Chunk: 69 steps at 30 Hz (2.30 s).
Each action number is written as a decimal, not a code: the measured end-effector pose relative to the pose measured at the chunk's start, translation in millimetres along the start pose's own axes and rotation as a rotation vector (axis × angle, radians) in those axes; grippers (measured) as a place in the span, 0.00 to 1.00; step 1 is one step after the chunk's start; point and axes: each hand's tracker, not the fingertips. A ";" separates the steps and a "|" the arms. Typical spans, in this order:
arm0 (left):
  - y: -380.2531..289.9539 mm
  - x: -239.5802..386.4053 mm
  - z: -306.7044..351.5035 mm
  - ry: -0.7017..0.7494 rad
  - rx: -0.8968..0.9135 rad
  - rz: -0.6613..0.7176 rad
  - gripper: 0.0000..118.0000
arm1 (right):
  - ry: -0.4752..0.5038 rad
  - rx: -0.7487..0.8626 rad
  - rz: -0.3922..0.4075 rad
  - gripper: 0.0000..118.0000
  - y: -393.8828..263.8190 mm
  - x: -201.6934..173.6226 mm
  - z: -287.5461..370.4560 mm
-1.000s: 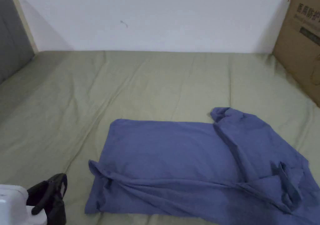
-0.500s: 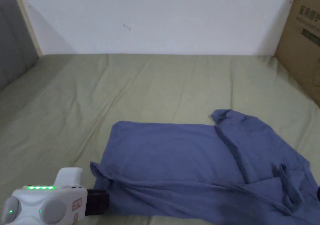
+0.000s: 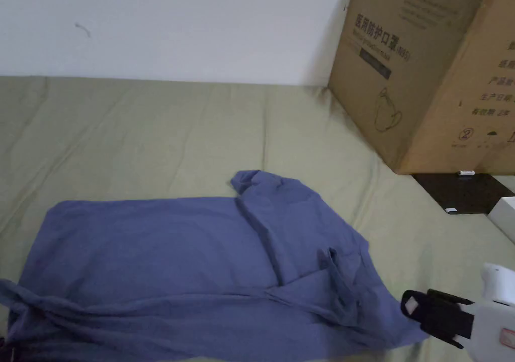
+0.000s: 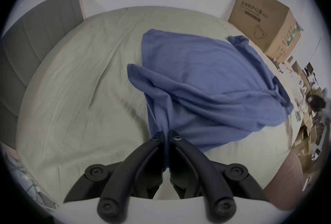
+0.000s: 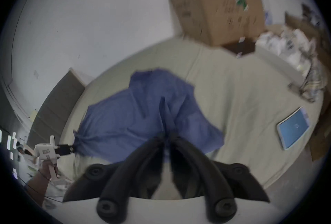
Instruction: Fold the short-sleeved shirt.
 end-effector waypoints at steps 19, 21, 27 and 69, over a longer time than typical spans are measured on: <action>9.1 -8.2 3.5 0.026 -0.041 0.012 0.04 | -0.324 -0.346 0.263 0.05 23.5 13.2 -86.6; 20.6 -21.3 3.5 0.015 -0.025 0.006 0.04 | -0.323 -0.325 0.253 0.05 31.0 5.9 -75.9; 53.2 -47.7 61.5 -0.005 0.027 -0.057 0.04 | -0.254 -0.222 0.159 0.05 65.3 6.6 0.1; 74.4 -24.2 120.8 0.068 0.326 -0.034 0.00 | 0.109 0.665 0.307 0.00 -40.7 -181.4 80.1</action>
